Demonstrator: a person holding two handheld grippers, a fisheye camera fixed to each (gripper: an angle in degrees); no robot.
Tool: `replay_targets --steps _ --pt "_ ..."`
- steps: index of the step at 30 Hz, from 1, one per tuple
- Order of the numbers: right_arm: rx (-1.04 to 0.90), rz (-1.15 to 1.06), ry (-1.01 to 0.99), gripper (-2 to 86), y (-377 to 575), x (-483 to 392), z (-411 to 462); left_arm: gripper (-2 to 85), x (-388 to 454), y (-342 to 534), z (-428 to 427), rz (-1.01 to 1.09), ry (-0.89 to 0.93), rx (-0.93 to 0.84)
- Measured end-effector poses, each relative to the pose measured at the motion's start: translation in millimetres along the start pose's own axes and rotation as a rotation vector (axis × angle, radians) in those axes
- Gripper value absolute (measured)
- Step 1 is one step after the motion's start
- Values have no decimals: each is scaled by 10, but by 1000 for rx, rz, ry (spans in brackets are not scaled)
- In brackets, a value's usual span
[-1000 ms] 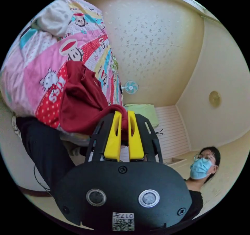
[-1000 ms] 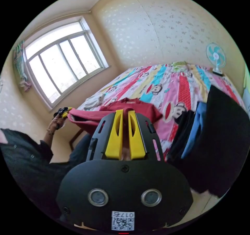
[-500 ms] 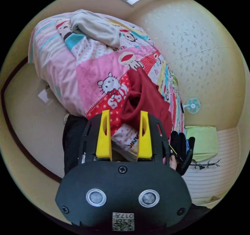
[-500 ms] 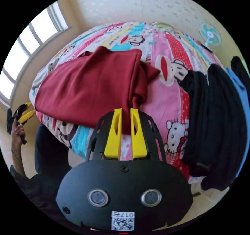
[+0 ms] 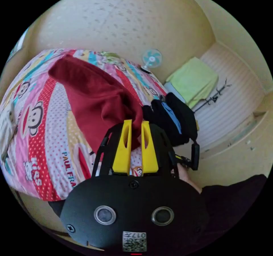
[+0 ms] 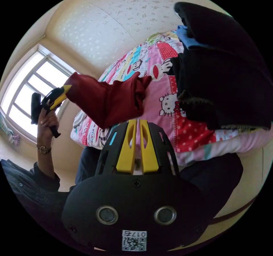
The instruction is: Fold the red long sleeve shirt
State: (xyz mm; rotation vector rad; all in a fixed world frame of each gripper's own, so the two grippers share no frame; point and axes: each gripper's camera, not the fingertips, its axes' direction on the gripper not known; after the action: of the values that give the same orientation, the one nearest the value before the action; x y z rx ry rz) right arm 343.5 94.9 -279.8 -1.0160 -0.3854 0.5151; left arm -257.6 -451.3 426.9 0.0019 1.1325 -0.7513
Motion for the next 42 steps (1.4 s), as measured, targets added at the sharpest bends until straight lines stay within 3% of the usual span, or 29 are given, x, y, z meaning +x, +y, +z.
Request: replay_targets --steps 3,5,9,11,13,14,15,19,21,23,25,28,29,33,37,42 --pt "-30 44 -16 34 -1 141 -111 96 321 127 422 127 99 -126" --pt "-21 67 -67 47 7 194 -230 117 243 256 427 75 29 -63" --pt "-55 88 -154 85 -29 244 -295 156 -526 521 425 -261 -127 12" --pt "-59 145 -260 114 -76 310 -314 167 -895 627 639 -382 -116 -77" --pt "-44 217 -388 137 -118 389 -314 155 -1258 797 1092 -500 11 -262" --pt "-40 268 -479 154 -156 438 -284 133 -1297 838 1103 -517 17 -240" --pt "-41 297 -525 163 -177 461 -258 89 -1323 877 1068 -518 58 -207" --pt "-31 534 -806 224 -304 561 24 70 -1170 983 861 -538 443 -176" --pt "33 623 -943 234 -390 584 127 69 -877 997 620 -465 473 -178" --pt "141 660 -1232 223 -630 510 212 71 -551 1048 302 -386 484 -166" --pt "90 649 -1326 211 -901 286 145 82 -157 1155 -155 -280 398 -95" --pt "-7 259 -1151 193 -1582 -305 -482 108 127 1187 -711 -117 312 52" --pt "13 103 -1132 187 -1842 -528 -792 115 157 1177 -790 -85 341 72" --pt "189 -95 -1291 167 -2533 -714 -1759 113 305 1065 -1008 12 626 139" --pt "405 -208 -1274 143 -2927 -382 -2983 119 480 986 -677 83 573 4" --pt "552 -221 -792 112 -2645 416 -3888 122 355 1049 168 0 647 -289"
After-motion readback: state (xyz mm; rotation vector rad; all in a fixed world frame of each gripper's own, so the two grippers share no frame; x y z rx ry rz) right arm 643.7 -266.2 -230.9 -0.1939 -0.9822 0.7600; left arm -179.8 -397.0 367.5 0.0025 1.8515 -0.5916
